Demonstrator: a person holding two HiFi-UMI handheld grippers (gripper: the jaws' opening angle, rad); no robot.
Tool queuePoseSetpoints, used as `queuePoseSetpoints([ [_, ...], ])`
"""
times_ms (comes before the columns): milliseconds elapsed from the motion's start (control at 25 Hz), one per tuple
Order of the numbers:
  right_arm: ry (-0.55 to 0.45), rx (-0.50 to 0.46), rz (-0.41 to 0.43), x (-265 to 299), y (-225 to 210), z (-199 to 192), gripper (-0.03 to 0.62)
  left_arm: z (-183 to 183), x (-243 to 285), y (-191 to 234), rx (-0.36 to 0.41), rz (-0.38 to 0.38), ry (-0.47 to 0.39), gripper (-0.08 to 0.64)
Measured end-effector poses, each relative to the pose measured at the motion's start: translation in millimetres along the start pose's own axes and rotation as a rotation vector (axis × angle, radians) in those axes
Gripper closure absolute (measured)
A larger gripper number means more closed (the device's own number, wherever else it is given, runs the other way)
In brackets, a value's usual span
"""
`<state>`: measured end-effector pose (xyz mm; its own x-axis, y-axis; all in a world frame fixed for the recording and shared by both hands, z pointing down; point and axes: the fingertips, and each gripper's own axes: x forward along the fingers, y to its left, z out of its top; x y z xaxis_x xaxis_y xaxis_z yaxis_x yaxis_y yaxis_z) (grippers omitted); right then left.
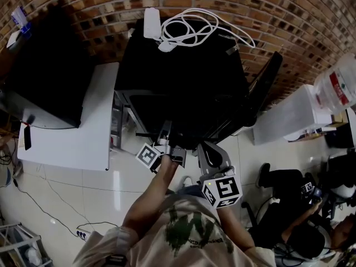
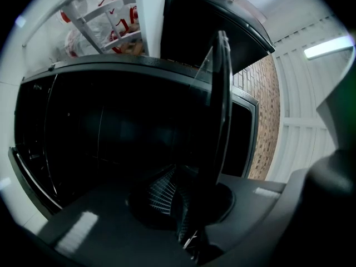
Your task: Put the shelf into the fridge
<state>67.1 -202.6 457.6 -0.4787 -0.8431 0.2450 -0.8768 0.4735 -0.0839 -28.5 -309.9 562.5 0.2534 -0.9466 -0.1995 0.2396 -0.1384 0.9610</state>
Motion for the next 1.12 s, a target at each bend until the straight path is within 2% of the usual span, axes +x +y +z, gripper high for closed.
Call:
queuePoseSetpoints([
  [320,-0.005,0.018,0.000,6.6,-8.3,3.4,0.592,2.7,25.0,3.6,0.001,-0.006,-0.016,0.534],
  [680,0.002,-0.005,0.030,29.3,-12.9,8.2,0.592,6.1,45.6,3.1,0.018,-0.022,-0.025,0.532],
  [1120,0.006,0.024,0.011,61.4,-35.8,2.3,0.592,14.3,69.7,8.2,0.048,-0.014,-0.044,0.532],
])
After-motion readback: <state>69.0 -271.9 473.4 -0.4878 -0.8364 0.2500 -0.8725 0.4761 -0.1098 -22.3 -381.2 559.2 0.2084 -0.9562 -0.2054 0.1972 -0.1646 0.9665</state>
